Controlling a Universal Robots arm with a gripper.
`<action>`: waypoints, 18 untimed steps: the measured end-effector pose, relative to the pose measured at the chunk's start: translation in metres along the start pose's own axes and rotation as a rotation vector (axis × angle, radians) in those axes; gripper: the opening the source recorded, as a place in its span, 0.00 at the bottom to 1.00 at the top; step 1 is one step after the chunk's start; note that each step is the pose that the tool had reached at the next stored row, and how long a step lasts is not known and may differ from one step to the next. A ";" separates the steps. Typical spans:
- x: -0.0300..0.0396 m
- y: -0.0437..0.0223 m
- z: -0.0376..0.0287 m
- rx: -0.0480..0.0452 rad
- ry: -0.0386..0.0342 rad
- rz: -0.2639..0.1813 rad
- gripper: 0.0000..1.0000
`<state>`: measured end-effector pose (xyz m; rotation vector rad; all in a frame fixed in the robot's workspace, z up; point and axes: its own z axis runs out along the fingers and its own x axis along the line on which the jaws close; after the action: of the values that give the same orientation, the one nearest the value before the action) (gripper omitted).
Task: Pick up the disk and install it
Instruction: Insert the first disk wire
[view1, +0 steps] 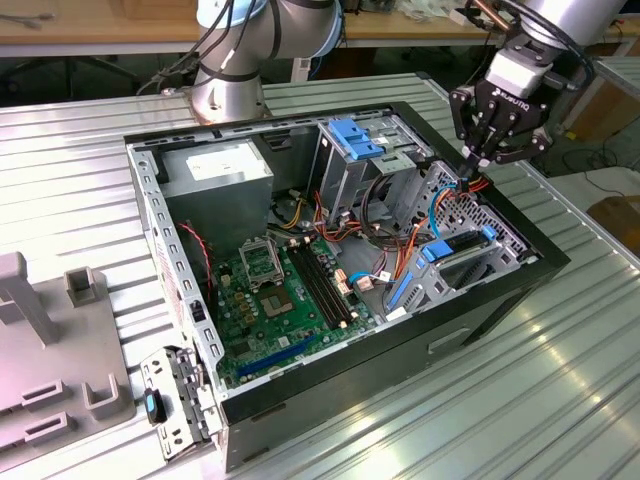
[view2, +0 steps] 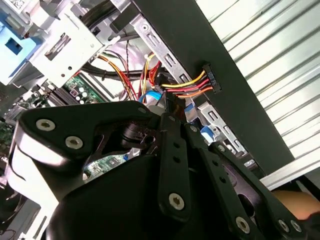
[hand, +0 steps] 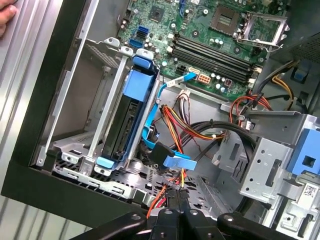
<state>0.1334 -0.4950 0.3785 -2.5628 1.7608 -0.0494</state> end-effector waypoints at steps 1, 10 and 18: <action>0.0000 0.0000 0.0000 0.0000 -0.0002 -0.002 0.11; 0.0001 0.0001 0.0000 0.0004 -0.0024 -0.054 0.11; 0.0002 -0.0001 0.0001 0.0009 -0.0048 -0.107 0.11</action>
<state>0.1336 -0.4952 0.3784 -2.6518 1.6205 -0.0465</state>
